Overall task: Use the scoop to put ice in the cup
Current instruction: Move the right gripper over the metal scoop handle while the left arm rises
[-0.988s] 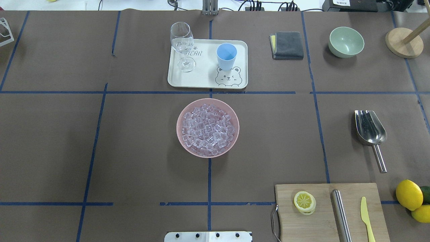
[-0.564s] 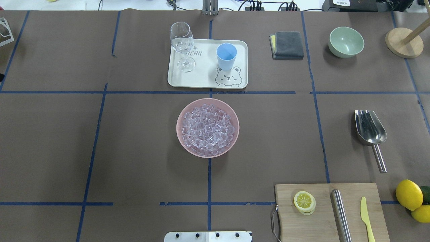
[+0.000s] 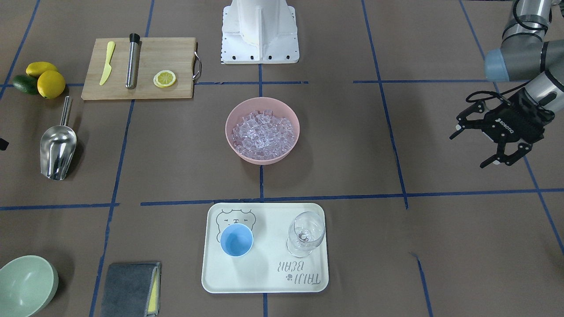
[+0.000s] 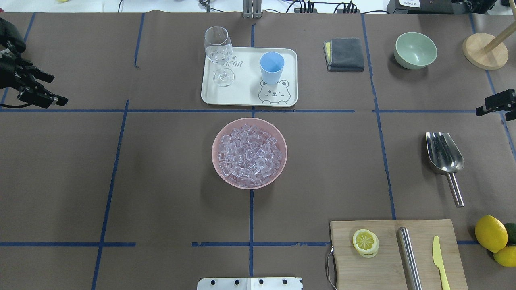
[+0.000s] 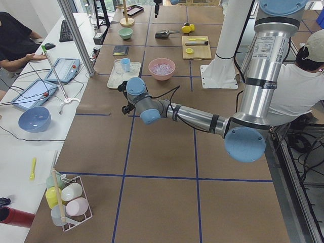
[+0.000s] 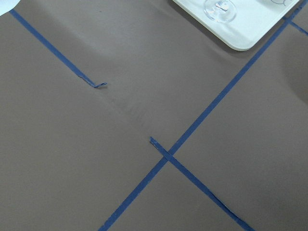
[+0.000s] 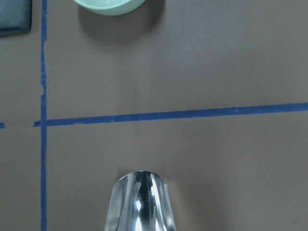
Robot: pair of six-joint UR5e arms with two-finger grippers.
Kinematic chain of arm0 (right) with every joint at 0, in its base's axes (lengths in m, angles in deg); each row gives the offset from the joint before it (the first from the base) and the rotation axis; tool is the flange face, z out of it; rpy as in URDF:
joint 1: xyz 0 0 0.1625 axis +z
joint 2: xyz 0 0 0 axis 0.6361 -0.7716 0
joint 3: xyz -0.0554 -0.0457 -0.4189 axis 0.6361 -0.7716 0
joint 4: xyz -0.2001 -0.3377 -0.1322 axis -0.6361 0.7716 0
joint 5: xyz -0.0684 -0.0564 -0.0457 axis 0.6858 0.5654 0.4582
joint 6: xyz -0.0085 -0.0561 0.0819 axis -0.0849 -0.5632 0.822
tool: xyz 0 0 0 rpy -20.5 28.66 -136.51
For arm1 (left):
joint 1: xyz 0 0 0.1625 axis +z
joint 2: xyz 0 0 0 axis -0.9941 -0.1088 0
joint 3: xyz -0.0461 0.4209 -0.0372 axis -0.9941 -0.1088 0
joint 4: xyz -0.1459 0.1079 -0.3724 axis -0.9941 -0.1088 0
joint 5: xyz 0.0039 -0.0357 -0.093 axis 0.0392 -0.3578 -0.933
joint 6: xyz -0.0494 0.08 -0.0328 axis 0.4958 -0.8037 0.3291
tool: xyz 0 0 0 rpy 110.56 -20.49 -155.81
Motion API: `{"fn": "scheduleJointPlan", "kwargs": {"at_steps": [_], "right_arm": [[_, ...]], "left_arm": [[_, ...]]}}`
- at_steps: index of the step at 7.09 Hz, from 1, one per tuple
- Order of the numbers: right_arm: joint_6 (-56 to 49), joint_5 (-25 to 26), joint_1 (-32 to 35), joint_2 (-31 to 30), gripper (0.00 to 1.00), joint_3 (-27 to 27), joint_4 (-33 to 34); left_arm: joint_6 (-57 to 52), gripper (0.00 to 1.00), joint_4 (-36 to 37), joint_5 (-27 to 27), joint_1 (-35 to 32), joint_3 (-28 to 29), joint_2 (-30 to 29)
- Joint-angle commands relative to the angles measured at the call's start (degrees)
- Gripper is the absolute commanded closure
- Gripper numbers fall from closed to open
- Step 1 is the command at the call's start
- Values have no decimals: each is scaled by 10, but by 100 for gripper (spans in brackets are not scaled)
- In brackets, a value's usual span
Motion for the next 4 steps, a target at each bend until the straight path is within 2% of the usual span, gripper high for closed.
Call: {"fn": "scheduleJointPlan", "kwargs": {"at_steps": [1,2,3,4], "right_arm": [[9,7,-50,-23,0,36,-4],[53,22,-88,-41,0,67,-4],[118,75,-151,-66,0,107,-4],[152,95,-187,-72,0,121,-5]], "left_arm": [[-3,0,-32,2,8,13,-3],[-1,0,-31,2,26,12,-5],[0,0,-32,2,30,9,-6],[-2,0,-33,8,34,8,-10]]}}
